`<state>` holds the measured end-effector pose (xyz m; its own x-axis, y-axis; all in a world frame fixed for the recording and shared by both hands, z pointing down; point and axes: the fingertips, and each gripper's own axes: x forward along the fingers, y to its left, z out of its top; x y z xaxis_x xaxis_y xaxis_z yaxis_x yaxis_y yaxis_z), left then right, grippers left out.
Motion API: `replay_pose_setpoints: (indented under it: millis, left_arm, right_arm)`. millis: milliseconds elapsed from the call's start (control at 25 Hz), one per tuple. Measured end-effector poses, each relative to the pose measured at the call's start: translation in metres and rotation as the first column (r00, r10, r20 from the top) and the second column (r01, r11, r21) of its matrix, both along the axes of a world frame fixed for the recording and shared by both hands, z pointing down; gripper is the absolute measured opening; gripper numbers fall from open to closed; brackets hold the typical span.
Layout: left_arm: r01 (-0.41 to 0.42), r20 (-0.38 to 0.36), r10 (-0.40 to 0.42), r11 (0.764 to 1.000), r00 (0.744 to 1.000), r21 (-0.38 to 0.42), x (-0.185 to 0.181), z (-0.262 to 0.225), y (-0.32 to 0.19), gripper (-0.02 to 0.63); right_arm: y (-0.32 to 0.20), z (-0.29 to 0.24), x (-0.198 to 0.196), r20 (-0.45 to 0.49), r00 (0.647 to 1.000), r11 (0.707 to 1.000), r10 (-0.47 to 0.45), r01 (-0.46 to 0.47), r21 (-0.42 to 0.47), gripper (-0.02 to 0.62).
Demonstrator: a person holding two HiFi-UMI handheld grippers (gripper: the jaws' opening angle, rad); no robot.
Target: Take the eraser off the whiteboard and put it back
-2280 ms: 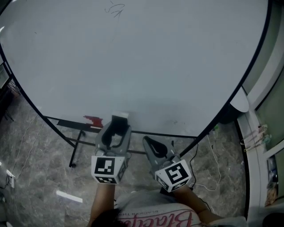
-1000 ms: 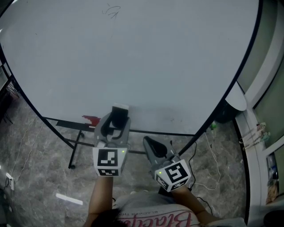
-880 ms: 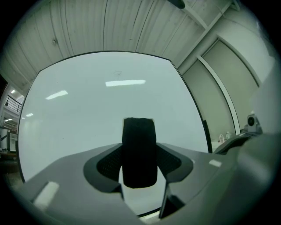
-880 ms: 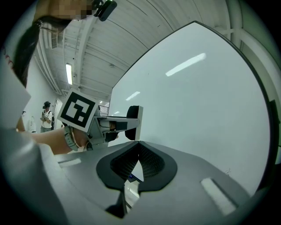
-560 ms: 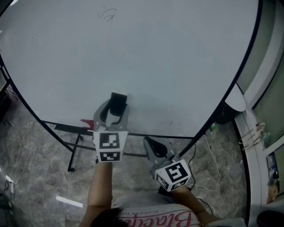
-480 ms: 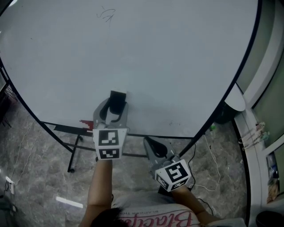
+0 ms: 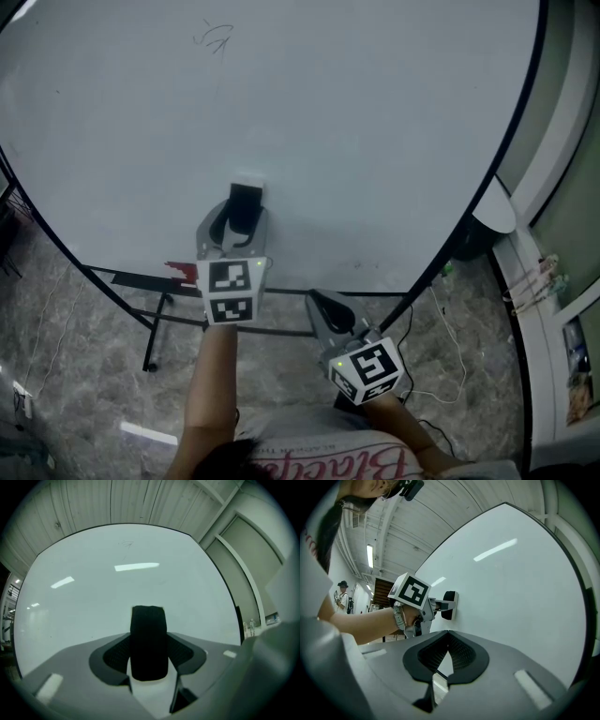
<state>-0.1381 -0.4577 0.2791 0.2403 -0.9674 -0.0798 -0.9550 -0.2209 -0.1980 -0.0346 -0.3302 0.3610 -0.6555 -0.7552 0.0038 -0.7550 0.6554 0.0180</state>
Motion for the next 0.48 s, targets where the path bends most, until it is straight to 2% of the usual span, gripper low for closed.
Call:
replay_pose_setpoints:
  millis: [480]
  left_arm:
    - [0.005, -0.022, -0.005, 1.000, 1.000, -0.019, -0.0034, 0.0085, 0.0076, 0.229]
  right_arm:
    - [0.0098, 0.0019, -0.0065, -0.019, 1.000, 1.000, -0.019, 0.019, 0.002, 0.002]
